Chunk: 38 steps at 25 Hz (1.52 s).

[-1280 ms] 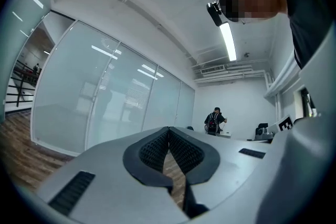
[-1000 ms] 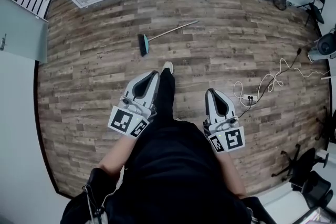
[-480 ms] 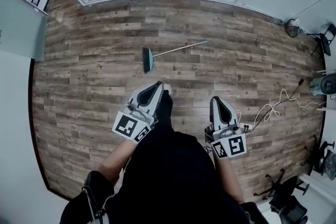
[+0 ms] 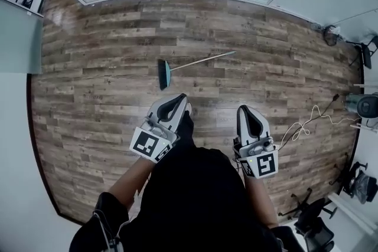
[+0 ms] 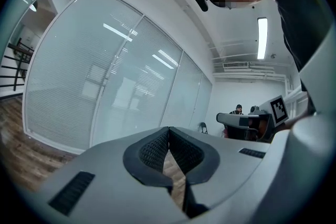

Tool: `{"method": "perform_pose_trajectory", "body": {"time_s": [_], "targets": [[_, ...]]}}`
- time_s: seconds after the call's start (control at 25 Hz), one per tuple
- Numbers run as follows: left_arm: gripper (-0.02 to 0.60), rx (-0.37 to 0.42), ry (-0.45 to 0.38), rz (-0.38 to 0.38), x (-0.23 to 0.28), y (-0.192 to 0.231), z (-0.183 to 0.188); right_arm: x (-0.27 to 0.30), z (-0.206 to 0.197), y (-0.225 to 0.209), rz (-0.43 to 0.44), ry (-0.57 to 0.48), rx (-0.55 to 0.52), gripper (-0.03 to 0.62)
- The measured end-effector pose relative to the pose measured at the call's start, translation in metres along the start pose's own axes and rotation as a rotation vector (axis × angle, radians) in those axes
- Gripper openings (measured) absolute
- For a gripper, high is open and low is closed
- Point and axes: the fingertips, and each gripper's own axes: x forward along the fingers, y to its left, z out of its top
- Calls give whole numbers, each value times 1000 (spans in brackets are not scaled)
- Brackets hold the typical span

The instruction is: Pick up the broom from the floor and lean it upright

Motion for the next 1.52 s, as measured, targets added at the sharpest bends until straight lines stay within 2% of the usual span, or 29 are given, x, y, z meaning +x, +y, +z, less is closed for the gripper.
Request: {"method": "perform_pose_trajectory", "body": {"time_s": [0.28, 0.52, 0.72, 0.8, 0.96, 1.08, 1.28, 1.4, 1.52], "targets": [[18, -25, 13, 15, 39, 48, 3, 44, 4, -45, -96, 24, 38, 18], [18, 16, 25, 22, 76, 58, 7, 52, 3, -85, -157, 14, 42, 18], [18, 26, 79, 0, 107, 59, -12, 71, -7, -102, -121, 29, 78, 18], [18, 26, 94, 16, 120, 65, -22, 84, -9, -109, -91, 27, 80, 18], [20, -27, 122, 66, 144, 82, -30, 108, -4, -130, -39, 6, 67, 18], [20, 1, 139, 90, 165, 95, -35, 128, -7, -151, -16, -17, 45, 18], [20, 34, 225, 43, 192, 109, -69, 167, -28, -171, 10, -23, 40, 18], [20, 36, 265, 17, 200, 116, -106, 181, -41, -175, 27, -36, 3, 18], [20, 48, 303, -23, 205, 131, -151, 196, -72, -184, 19, -29, 5, 18]]}}
